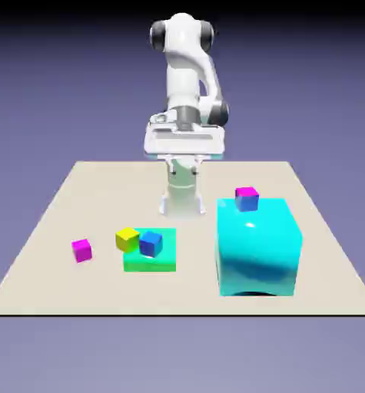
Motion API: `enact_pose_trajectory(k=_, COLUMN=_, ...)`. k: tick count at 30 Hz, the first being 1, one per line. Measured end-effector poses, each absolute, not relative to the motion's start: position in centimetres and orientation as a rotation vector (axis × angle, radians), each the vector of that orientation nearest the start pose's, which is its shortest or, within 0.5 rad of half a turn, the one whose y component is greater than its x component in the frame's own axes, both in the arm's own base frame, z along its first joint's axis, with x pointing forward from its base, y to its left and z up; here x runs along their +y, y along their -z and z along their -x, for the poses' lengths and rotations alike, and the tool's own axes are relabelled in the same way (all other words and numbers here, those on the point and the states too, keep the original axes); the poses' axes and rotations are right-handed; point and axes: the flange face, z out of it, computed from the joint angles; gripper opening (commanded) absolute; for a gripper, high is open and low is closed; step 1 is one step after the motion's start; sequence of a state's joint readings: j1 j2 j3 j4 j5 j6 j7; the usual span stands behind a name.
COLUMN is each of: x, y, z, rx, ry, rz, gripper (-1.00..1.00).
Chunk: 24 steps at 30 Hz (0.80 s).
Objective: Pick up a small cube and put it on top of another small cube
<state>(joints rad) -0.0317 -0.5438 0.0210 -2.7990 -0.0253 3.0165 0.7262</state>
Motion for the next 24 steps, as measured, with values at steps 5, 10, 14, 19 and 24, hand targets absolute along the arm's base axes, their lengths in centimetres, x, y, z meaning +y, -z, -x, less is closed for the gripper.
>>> enact_pose_trajectory(k=5, x=-3.5, y=-41.5, z=-41.1, rx=0.934, ry=0.932, rz=2.786, gripper=0.00)
enact_pose_trajectory(k=10, x=-7.4, y=-37.7, z=-42.1, rx=0.911, ry=0.762, rz=3.002, gripper=0.00)
enact_pose_trajectory(k=14, x=-10.7, y=-34.5, z=-42.2, rx=0.880, ry=0.584, rz=3.144, gripper=0.00)
enact_pose_trajectory(k=19, x=-14.9, y=-30.7, z=-41.7, rx=0.824, ry=0.331, rz=3.273, gripper=0.00)
enact_pose_trajectory(k=24, x=-19.3, y=-27.0, z=-40.3, rx=0.764, ry=0.068, rz=3.341, gripper=0.00)
